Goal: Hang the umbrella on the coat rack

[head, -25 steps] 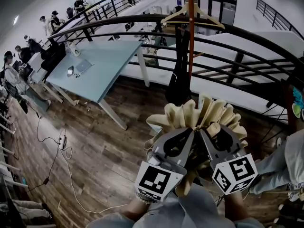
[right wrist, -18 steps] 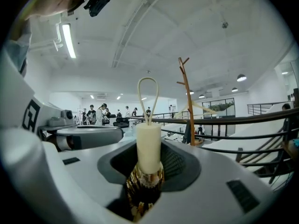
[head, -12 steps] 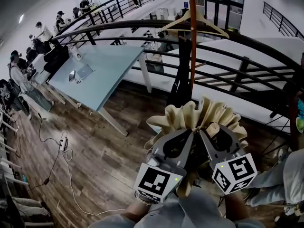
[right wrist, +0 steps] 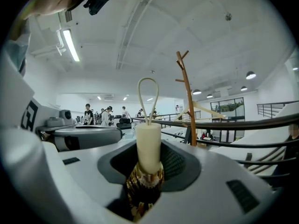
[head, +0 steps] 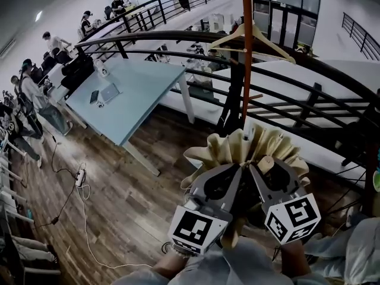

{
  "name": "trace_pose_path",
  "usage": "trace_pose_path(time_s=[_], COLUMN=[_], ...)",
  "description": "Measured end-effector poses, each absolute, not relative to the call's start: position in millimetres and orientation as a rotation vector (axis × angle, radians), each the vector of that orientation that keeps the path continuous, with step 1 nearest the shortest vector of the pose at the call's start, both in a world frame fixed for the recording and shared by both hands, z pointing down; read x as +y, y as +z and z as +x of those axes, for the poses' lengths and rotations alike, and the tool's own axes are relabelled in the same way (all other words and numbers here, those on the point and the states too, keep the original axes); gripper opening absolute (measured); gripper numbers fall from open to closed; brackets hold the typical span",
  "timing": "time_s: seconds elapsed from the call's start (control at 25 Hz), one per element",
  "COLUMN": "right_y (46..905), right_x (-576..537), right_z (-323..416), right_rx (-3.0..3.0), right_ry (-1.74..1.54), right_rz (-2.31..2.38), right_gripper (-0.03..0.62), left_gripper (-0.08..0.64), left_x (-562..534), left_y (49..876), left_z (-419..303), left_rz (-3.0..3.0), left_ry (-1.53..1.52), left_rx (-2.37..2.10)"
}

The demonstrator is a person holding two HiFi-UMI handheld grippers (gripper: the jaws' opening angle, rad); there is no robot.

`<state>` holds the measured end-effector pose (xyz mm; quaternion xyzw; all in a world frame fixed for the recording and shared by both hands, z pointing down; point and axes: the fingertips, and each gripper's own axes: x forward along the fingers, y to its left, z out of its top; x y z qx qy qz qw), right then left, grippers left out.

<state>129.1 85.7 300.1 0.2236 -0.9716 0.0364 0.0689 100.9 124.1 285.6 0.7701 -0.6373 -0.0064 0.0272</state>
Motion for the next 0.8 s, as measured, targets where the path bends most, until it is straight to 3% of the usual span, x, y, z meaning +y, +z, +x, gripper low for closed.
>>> trace_pose_path(time_s=[0.8], right_y=[310.1], right_x=[-13.4], right_z=[122.3], right_rx=[-2.954], right_ry=[0.133], right_rz=[0.563], right_gripper=[0.137], left_gripper=[0.006], left_x=[25.8], left_y=[296.6], left_z=[97.8], left_rz=[2.324], left_ry=[0.032], left_rx=[-2.056])
